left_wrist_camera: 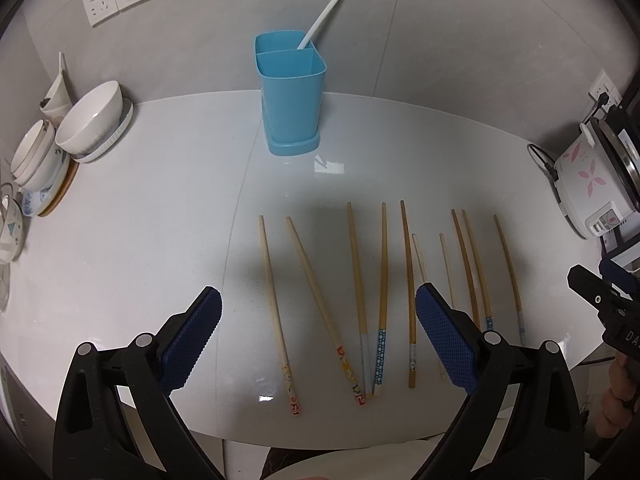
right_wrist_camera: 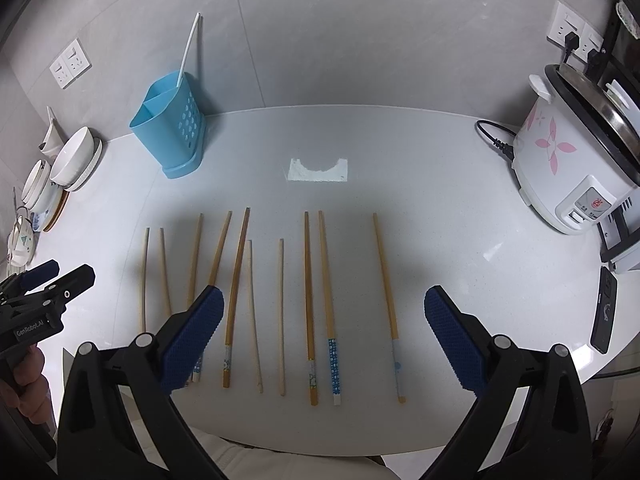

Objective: Organize utensils

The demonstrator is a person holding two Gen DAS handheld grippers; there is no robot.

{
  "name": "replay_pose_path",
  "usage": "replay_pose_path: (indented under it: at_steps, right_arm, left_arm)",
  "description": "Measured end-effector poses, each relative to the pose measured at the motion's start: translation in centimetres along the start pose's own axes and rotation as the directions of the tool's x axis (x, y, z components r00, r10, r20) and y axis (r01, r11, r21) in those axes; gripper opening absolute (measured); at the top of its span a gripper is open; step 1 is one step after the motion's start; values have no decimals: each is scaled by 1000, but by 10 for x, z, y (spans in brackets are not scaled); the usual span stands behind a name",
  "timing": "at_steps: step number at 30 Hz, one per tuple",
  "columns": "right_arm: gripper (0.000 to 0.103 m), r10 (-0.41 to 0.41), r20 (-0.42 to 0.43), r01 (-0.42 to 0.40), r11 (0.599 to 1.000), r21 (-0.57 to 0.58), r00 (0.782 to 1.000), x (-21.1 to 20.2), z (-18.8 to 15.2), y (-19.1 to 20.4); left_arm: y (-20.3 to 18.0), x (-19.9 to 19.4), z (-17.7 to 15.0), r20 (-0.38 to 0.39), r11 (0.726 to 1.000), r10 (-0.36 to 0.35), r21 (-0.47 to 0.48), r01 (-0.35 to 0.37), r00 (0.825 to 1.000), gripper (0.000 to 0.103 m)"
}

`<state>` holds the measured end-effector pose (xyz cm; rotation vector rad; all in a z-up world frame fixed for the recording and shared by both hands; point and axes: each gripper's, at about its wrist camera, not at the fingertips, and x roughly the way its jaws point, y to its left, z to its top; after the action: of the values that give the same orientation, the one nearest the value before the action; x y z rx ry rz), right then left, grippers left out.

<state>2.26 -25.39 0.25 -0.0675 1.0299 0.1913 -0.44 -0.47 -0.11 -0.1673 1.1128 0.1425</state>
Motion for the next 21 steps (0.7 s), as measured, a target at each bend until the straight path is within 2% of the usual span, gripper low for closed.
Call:
replay_pose_path:
  at_steps: [21]
  right_arm:
    - [96,2,6,-2,1000,-6,1000,-4,1,2]
  left_arm:
    - [-2,-3,-1,5,1000,-4,0,4,1000,95]
